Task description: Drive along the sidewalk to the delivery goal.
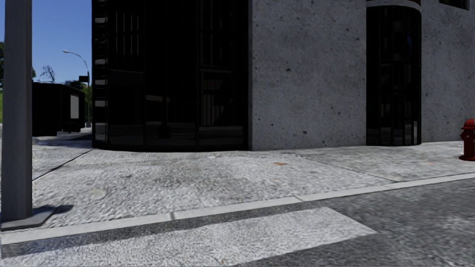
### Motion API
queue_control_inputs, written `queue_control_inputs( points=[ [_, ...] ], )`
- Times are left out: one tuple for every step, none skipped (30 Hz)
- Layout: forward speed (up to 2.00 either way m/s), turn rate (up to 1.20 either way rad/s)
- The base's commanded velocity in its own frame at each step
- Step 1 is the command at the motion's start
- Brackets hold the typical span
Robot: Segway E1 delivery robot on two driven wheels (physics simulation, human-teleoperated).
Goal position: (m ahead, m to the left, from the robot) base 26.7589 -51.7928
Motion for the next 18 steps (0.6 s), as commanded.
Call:
queue_control_inputs(
  points=[
    [2.0, 0.0],
    [2.0, 0.0],
    [2.0, 0.0],
    [2.0, 0.0],
    [2.0, 0.0],
    [2.0, 0.0],
    [2.0, 0.0],
    [2.0, 0.0],
    [2.0, 0.0],
    [2.0, 0.0],
    [2.0, 0.0],
    [2.0, 0.0],
    [2.0, 0.0],
    [2.0, 0.0],
    [2.0, 0.0],
    [2.0, -0.04],
    [2.0, -0.12],
    [2.0, -0.12]
  ],
)
